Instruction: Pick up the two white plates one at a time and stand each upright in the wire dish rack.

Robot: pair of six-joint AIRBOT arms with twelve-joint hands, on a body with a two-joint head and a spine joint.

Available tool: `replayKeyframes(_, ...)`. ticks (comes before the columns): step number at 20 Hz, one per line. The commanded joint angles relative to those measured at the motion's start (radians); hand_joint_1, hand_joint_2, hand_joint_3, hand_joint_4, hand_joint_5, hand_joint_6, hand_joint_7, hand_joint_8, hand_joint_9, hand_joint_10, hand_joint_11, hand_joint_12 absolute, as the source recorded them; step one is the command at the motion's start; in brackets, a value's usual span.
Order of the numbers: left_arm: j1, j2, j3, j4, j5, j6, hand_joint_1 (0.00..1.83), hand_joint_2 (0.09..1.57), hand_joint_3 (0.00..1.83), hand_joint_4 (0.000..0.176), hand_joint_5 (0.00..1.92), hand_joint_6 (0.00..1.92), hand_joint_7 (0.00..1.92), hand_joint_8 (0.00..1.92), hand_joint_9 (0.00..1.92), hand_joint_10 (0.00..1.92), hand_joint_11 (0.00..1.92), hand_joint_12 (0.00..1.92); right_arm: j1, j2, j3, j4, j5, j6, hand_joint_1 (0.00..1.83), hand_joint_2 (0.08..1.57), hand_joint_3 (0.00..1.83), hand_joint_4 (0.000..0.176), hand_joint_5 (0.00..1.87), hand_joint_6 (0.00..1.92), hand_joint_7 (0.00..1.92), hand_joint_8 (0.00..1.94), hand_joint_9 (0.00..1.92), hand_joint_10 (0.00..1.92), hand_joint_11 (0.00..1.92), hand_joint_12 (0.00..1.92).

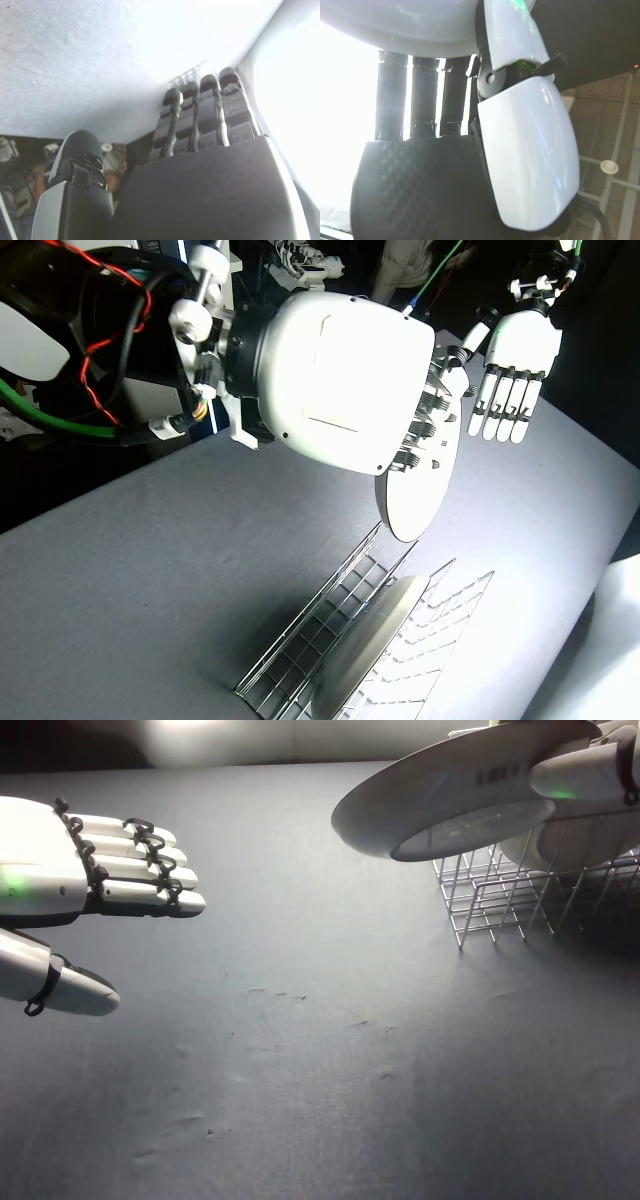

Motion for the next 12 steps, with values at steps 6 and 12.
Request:
replayKeyframes(6,-0.005,0.005,0.006,-0.056,-0.022,-0.004,0.00,1.26,0.00,0.000,0.09,0.01,0.06,0.01,0.00,0.00,0.00,0.00,-0.049,0.029,0.001,0.022,0.181,0.017,1.39,1.06,0.00,0.000,1.00,0.88,1.14,0.73,1.03,0.96,0.99,0.99)
replayKeyframes(12,-0.005,0.002,0.002,-0.054,-0.025,-0.004,0.00,1.26,0.00,0.000,0.11,0.01,0.09,0.01,0.02,0.00,0.00,0.00,-0.129,0.027,0.040,0.022,0.221,0.013,1.39,1.06,0.00,0.000,0.99,0.87,1.14,0.76,1.04,0.94,0.98,1.00)
